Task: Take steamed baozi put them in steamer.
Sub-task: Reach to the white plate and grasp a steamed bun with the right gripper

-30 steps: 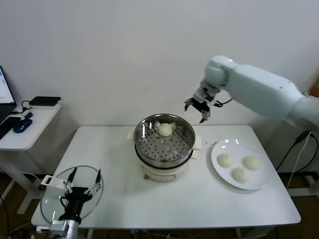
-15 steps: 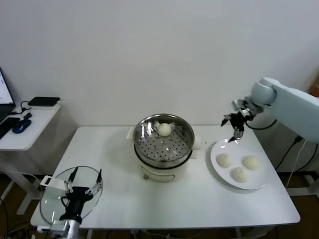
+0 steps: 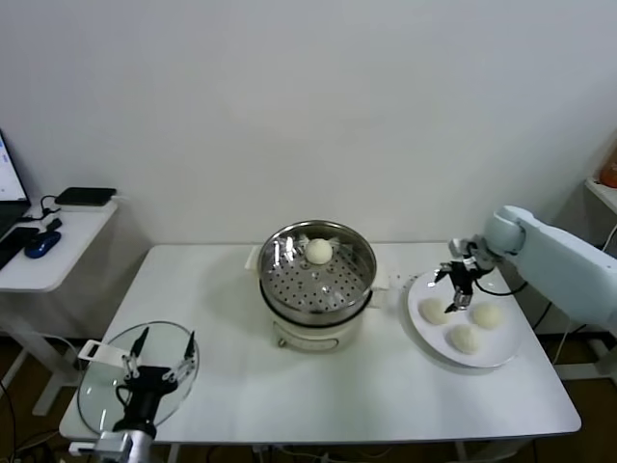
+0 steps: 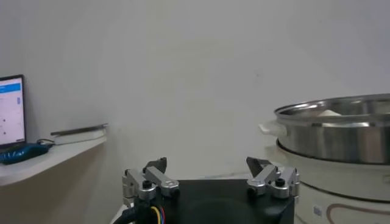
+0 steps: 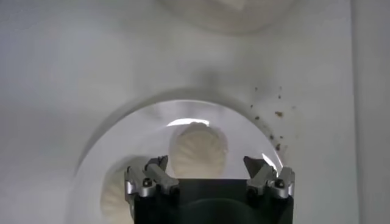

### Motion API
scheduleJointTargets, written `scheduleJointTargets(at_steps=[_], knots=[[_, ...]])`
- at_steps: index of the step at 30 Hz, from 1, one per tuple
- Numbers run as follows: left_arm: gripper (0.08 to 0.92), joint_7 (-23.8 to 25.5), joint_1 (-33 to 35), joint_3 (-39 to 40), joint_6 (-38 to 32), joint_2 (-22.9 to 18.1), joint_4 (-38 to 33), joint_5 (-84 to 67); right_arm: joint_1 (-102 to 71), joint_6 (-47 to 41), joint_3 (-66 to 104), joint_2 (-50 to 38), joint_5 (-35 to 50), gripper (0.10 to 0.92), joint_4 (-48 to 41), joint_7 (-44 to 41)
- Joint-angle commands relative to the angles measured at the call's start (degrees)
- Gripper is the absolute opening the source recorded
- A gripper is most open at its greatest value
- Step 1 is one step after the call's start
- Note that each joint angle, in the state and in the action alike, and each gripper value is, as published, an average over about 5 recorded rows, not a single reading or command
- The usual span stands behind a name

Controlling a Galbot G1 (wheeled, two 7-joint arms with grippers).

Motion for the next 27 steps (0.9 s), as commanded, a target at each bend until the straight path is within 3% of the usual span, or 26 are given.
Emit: scheduleJointTargets(at_steps=[1, 10, 27], knots=[[0.823, 0.0, 0.0, 0.0, 0.0, 0.1, 0.6, -0.1, -5.7, 1.2, 6.3, 3.5, -5.0, 0.823, -6.5, 0.7], [0.823, 0.0, 0.0, 0.0, 0.0, 0.2, 1.0, -0.1, -6.4, 3.2, 10.4, 7.0, -8.3, 0.823, -12.1, 1.3], [0.823, 0.0, 0.0, -0.1, -0.1, 0.1, 1.2, -0.1, -6.4, 2.4, 10.8, 8.3, -7.9, 0.823, -12.9, -0.7]])
